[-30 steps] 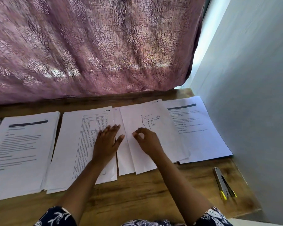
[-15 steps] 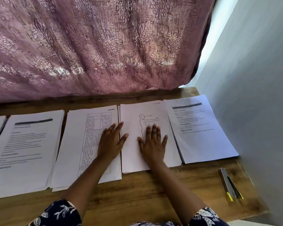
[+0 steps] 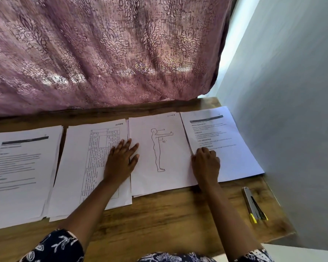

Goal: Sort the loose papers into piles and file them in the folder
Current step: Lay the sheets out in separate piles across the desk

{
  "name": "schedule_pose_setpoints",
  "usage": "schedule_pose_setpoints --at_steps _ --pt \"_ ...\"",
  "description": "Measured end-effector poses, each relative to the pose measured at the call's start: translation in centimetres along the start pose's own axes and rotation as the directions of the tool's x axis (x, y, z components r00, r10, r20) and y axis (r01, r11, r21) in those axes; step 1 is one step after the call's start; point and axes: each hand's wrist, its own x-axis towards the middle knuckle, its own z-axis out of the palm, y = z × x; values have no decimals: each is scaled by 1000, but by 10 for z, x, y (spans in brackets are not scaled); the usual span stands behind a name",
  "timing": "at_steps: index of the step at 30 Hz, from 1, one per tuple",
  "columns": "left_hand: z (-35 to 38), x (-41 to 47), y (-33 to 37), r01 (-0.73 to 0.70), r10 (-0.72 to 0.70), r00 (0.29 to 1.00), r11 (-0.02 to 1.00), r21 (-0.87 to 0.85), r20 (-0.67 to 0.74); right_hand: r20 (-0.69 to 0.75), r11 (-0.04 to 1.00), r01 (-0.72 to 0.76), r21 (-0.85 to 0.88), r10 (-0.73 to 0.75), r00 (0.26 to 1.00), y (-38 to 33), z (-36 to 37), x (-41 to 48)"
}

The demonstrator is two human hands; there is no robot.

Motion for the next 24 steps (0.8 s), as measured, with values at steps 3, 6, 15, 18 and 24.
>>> schedule_pose_setpoints --at_steps 3,6,15,18,24 --pt "-3 0 1 8 -8 1000 1000 -10 12 -2 999 0 41 0 1000 -6 -9 4" --pt "-6 -1 4 10 -10 1000 1000 -11 10 -23 992 5 129 -2 1000 -10 -16 11" --pt "-23 8 19 76 -80 992 996 41 101 115 986 -100 132 85 990 -5 -26 26" --pt "-28 12 36 121 -141 974 986 117 179 67 951 -178 252 167 984 3 -34 26" --pt "-29 15 66 118 -193 933 962 248 305 -97 881 -298 367 355 930 25 -79 29"
